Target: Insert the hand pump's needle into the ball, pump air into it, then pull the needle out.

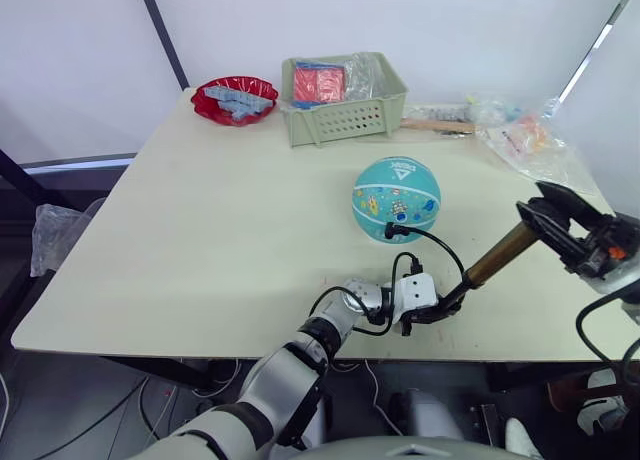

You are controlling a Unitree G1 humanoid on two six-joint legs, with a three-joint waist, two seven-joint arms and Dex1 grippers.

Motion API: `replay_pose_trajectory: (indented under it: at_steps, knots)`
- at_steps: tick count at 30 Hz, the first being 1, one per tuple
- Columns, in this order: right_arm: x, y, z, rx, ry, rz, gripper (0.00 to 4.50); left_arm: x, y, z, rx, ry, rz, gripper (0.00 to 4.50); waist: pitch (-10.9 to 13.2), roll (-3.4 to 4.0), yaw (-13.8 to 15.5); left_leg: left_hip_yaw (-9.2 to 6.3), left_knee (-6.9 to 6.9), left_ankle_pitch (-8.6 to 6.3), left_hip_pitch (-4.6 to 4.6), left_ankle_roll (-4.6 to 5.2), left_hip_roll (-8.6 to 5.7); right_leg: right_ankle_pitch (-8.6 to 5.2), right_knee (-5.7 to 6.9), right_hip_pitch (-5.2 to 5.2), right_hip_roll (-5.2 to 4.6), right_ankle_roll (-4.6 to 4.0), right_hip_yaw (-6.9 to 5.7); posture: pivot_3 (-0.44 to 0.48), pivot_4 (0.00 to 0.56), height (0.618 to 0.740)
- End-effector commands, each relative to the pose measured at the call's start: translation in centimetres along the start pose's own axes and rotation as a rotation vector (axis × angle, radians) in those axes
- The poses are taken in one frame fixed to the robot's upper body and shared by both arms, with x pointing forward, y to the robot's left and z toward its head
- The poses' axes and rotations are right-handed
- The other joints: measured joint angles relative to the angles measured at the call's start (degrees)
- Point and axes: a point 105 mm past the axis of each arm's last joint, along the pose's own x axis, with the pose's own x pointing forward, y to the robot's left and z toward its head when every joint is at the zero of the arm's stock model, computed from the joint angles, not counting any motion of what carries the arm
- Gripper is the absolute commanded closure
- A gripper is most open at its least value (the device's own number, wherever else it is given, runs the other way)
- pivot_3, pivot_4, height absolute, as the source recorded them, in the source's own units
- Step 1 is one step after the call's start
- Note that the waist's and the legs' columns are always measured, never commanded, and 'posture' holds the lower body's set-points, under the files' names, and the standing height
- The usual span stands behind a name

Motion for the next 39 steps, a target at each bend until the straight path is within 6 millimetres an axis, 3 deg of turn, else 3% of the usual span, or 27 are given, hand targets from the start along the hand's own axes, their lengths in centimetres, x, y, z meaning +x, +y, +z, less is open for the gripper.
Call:
replay_pose_trajectory:
  at_steps: [1,14,20,26,35,39]
  knots:
    - [-0.4,1.1,-5.1,0.166,0.15,0.024,2.9,-0.2,-2.2,-3.0,-0.043,0.115,-0.078,3.42,-0.02,0.11,0.02,0.0,0.0,0.0,-0.01,0.0,0.0,0.04,0.0,0.0,-0.01,-0.07,-0.01,0.0,0.15,0.74]
    - [-1.6,3.5,-10.2,0.269,0.278,0.025,2.9,-0.1,-2.2,-2.9,-0.045,0.111,-0.075,3.42,-0.01,0.19,0.04,0.0,-0.02,-0.04,-0.06,-0.07,-0.02,0.01,-0.06,-0.01,0.0,-0.07,-0.06,0.0,0.15,0.74]
    - [-1.5,3.9,-10.8,0.272,0.305,0.026,2.9,-0.2,-2.2,-3.0,-0.045,0.115,-0.074,3.42,0.08,0.29,0.1,-0.01,-0.02,-0.06,-0.1,-0.1,-0.03,-0.04,-0.1,-0.01,-0.04,0.01,-0.09,0.0,0.15,0.74]
    - [-1.0,2.6,-8.1,0.207,0.224,0.031,2.9,-0.2,-2.2,-3.1,-0.045,0.118,-0.073,3.42,0.22,0.41,0.1,-0.03,-0.03,-0.07,-0.15,-0.12,-0.03,-0.05,-0.17,-0.02,-0.05,0.02,-0.13,0.0,0.15,0.74]
    - [-0.2,-1.4,-0.3,0.063,0.03,-0.026,2.9,-0.3,-2.2,-3.1,-0.044,0.119,-0.079,3.42,1.35,1.31,0.19,0.0,-0.02,0.09,-0.37,0.15,-0.33,0.02,-0.18,-0.15,0.0,-0.06,-0.13,0.0,0.15,0.74]
    - [-0.2,-2.1,2.3,0.019,0.008,-0.018,2.9,-0.3,-2.3,-3.1,-0.042,0.12,-0.081,3.42,1.66,1.27,0.18,0.09,0.0,0.1,-0.5,0.18,-0.48,0.03,-0.18,-0.27,-0.14,-0.01,-0.06,0.0,0.15,0.74]
